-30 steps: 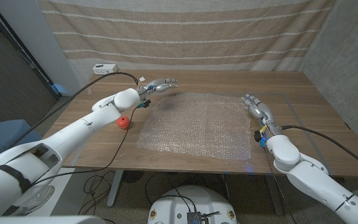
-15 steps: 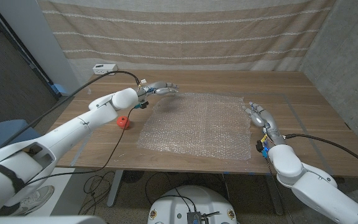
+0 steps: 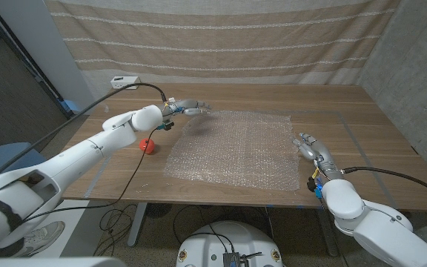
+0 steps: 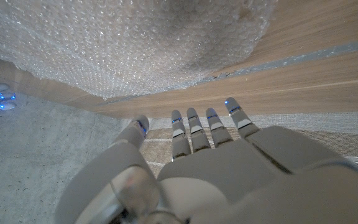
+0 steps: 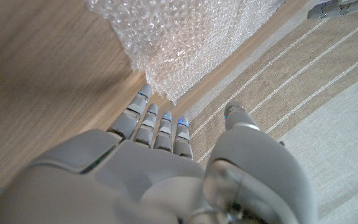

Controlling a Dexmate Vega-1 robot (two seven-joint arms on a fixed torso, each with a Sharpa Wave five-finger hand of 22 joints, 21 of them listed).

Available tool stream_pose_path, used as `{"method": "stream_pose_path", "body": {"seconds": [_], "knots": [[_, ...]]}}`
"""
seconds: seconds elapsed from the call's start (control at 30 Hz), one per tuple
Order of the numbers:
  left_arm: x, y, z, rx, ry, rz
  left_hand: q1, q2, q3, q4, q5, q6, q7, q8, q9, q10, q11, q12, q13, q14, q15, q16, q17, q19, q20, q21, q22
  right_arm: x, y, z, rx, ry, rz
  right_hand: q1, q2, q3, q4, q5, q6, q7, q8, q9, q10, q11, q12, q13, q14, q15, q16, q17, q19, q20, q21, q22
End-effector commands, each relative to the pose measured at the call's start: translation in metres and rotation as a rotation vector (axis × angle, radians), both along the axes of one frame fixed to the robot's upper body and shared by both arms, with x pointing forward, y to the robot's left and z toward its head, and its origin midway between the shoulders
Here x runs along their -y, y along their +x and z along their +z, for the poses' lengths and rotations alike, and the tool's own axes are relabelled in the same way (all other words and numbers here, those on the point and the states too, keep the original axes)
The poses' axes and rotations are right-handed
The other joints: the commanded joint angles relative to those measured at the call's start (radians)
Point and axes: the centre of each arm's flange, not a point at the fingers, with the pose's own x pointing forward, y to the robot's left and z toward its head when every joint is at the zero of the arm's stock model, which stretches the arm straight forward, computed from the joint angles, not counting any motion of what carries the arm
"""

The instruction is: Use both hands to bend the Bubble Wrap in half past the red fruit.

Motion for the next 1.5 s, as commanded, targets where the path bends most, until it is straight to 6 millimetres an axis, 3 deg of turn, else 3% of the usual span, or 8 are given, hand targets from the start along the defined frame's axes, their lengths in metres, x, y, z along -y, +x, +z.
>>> {"method": "stream_pose_path", "body": {"seconds": [0.03,0.23,0.27,0.33,0.73,0.83,1.3,1.5], "knots": [[-0.003,0.007,-0.003,0.030,0.083,0.049,-0.005,0.012,0.005,0.011,0.000,0.018,0.001,0.004,0.004,0.018,0.001,0.000,0.003,0.019,-0.002,0.008,0.004,0.018,-0.001,0.008,0.002,-0.002,-0.022,-0.007,-0.116,-0.010,-0.052,-0.002,-0.007,0.003,-0.007,-0.009,-0.010,0.001,-0.003,0.002,-0.008,0.000,-0.002,0.003,-0.002,0.002,-0.001,0.006,0.029,0.013,0.013,0.004],[-0.002,0.015,-0.006,0.025,0.111,0.077,-0.010,0.020,0.008,0.022,0.001,0.022,0.004,0.003,0.005,0.020,0.002,-0.003,0.003,0.022,-0.004,0.007,0.005,0.025,-0.002,0.009,0.003,-0.003,-0.029,-0.005,-0.151,-0.015,-0.079,-0.004,-0.008,0.001,-0.013,-0.016,-0.014,0.012,0.001,0.004,0.020,0.012,0.007,0.004,0.049,0.034,0.014,0.007,0.087,0.048,0.025,0.004],[-0.002,0.016,-0.007,0.023,0.113,0.080,-0.011,0.022,0.008,0.025,0.002,0.021,0.005,0.002,0.005,0.020,0.001,-0.003,0.003,0.022,-0.004,0.007,0.006,0.026,-0.002,0.009,0.003,-0.003,-0.030,-0.004,-0.155,-0.021,-0.080,-0.007,-0.008,0.001,-0.015,-0.018,-0.008,0.023,0.005,0.004,0.022,0.046,0.006,0.004,0.075,0.065,0.019,0.007,0.110,0.072,0.029,0.004],[-0.001,0.020,-0.009,0.008,0.103,0.074,-0.014,0.025,0.009,0.031,0.002,0.019,0.006,0.000,0.005,0.020,0.002,-0.004,0.003,0.022,-0.005,0.007,0.007,0.027,0.000,0.009,0.003,-0.003,-0.032,-0.003,-0.162,-0.021,-0.089,-0.009,-0.011,0.002,-0.017,-0.018,0.007,0.048,0.010,0.004,0.030,0.066,0.008,0.004,0.091,0.082,0.019,0.006,0.127,0.086,0.030,0.004],[0.004,0.026,-0.011,0.007,0.110,0.060,-0.027,0.033,0.015,0.060,0.005,0.013,0.007,-0.007,0.006,0.020,-0.005,-0.011,0.003,0.020,-0.011,0.002,0.008,0.032,-0.008,0.008,0.004,-0.006,-0.043,0.002,-0.245,-0.041,-0.131,-0.033,-0.001,0.015,-0.010,-0.018,0.124,0.065,0.035,0.007,0.172,0.066,0.042,0.011,0.192,0.039,0.035,0.013,0.228,0.111,0.040,0.004],[0.006,0.028,-0.012,0.009,0.122,0.064,-0.028,0.032,0.015,0.063,0.005,0.012,0.005,-0.008,0.006,0.021,-0.005,-0.011,0.004,0.021,-0.014,0.001,0.008,0.033,-0.008,0.007,0.004,-0.007,-0.047,0.003,-0.248,-0.045,-0.141,-0.047,0.002,0.024,-0.006,-0.017,0.178,0.068,0.041,0.008,0.269,0.079,0.066,0.015,0.274,0.043,0.055,0.018,0.282,0.119,0.045,0.005],[0.017,0.027,-0.010,0.018,0.130,0.037,-0.036,0.028,0.020,0.081,0.007,0.009,0.003,-0.012,0.006,0.022,-0.008,-0.016,0.004,0.021,-0.016,-0.004,0.006,0.037,-0.009,0.006,0.004,-0.007,-0.056,0.000,-0.307,-0.019,-0.133,-0.068,-0.002,0.070,-0.012,-0.014,0.288,0.116,0.026,0.006,0.544,0.127,0.101,0.012,0.578,0.057,0.109,0.014,0.575,0.091,0.104,0.006],[0.021,0.025,-0.010,0.023,0.127,0.025,-0.040,0.025,0.021,0.088,0.007,0.009,0.002,-0.013,0.006,0.022,-0.007,-0.019,0.004,0.022,-0.017,-0.005,0.006,0.037,-0.009,0.004,0.004,-0.006,-0.058,-0.005,-0.382,-0.024,-0.137,-0.073,-0.007,0.074,-0.013,-0.014,0.270,0.108,0.015,0.006,0.563,0.119,0.097,0.011,0.587,0.055,0.101,0.012,0.560,0.084,0.091,0.007]]}}
